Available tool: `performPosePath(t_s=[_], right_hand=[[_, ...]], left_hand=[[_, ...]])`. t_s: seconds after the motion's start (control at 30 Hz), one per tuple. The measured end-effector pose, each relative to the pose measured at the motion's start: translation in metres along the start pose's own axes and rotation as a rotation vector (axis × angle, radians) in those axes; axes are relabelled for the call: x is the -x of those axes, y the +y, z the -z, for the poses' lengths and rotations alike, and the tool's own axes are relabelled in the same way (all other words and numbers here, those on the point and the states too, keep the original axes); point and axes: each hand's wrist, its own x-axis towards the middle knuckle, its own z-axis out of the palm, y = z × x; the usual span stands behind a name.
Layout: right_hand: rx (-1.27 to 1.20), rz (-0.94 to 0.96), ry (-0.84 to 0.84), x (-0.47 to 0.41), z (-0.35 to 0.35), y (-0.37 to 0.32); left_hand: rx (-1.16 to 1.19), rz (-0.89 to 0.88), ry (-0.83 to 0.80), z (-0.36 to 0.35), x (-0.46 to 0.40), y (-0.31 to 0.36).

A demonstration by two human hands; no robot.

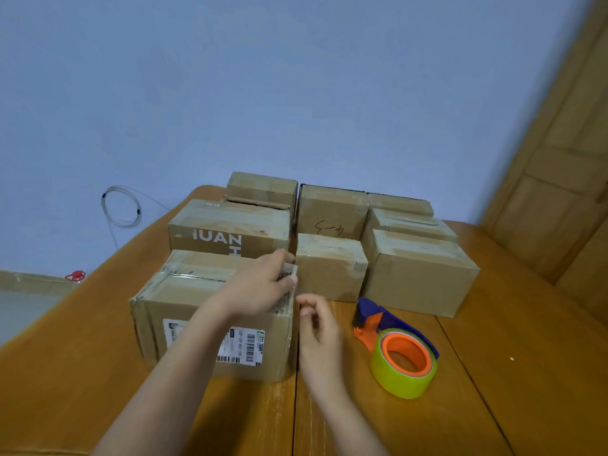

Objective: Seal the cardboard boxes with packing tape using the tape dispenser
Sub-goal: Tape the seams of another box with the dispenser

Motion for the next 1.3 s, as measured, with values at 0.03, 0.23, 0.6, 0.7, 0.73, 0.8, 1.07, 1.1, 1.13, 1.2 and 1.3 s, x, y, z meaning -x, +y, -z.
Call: performPosePath(t_s=[0.03, 0.23, 0.6, 0.7, 0.73, 0.8, 1.07, 1.1, 1.13, 1.2, 1.3], right_hand=[[0.037, 0.04, 0.058, -0.003, 0.004, -0.004], [0.353, 0.222, -0.181, -0.028, 0.012, -0.047], [1.05, 0.159, -0.965, -0.058, -0.011, -0.074], [1.067, 0.138, -0.962, -0.063, -0.01, -0.072], [1.07, 0.134, -0.966, -0.064, -0.01, -0.073], [1.067, 0.123, -0.979, -0.064, -0.007, -0.073], [1.06, 0.104, -1.011, -0.069, 0.015, -0.08], [1.065, 0.097, -1.014, -0.069, 0.02, -0.08], [1.072, 0.09, -1.015, -0.07, 0.024, -0.08], [1.099, 0.086, -1.009, -0.07, 0.031, -0.079], [1.152, 0.116, -0.969, -0.069, 0.039, -0.077]], left_hand=[[0.141, 0.035, 0.016, 0.002, 0.001, 0.001], [0.664, 0.147, 0.238, 0.014, 0.007, 0.0], [-0.251, 0.062, -0.102, 0.061, 0.034, -0.028], [-0.442, 0.173, -0.399, 0.065, 0.044, -0.041], [-0.458, 0.173, -0.429, 0.066, 0.048, -0.042], [-0.536, 0.148, -0.436, 0.066, 0.051, -0.044], [-0.694, 0.161, -0.173, 0.058, 0.056, -0.026], [-0.688, 0.155, -0.147, 0.054, 0.057, -0.022], [-0.681, 0.142, -0.128, 0.049, 0.058, -0.019], [-0.681, 0.113, -0.114, 0.04, 0.058, -0.015], [-0.716, 0.079, -0.095, 0.031, 0.054, -0.011]])
